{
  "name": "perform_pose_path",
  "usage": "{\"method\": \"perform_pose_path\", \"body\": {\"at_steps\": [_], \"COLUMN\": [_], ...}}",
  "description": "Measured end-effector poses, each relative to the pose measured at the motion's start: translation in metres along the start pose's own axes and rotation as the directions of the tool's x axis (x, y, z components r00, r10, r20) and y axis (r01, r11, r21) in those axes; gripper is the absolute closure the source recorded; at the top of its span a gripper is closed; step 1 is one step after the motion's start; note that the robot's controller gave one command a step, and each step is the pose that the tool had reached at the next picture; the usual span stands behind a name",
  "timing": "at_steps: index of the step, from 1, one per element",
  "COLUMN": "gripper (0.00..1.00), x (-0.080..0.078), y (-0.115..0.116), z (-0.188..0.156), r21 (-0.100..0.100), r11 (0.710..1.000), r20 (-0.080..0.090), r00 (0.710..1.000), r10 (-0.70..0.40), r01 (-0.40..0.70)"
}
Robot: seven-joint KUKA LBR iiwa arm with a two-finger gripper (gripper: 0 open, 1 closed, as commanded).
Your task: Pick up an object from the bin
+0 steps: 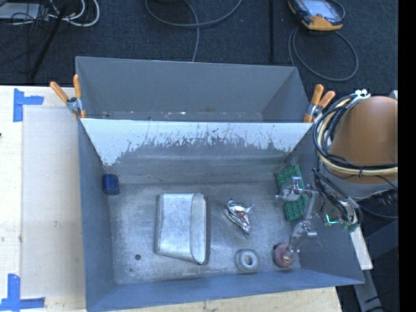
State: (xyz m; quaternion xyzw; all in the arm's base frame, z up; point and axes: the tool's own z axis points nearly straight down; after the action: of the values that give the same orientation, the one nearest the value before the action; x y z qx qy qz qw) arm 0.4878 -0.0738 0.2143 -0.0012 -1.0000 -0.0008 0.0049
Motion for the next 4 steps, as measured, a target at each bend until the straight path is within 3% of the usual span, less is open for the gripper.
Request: {"method": "perform_pose_path", "body": {"at_steps": [1,2,3,4], "gripper": [0.00,0.00,0.00,0.00], "x": [0.001,-0.072,-0.095,-0.088], "y": [0.094,0.177,0.177,0.136], "z": [0.130,0.077,0.114,0.073], "r21": [-0.002,-0.004,-0.011,-0.003], "r11": [1.000,0.965,0.986,0.893], "r20": [-0.001,0.012,0.021,0.012], "r00": [1.000,0.965,0.986,0.893], "r10": [0.031,0.261,0.167,0.450], "r01": [-0.031,-0.261,-0.167,-0.450]}}
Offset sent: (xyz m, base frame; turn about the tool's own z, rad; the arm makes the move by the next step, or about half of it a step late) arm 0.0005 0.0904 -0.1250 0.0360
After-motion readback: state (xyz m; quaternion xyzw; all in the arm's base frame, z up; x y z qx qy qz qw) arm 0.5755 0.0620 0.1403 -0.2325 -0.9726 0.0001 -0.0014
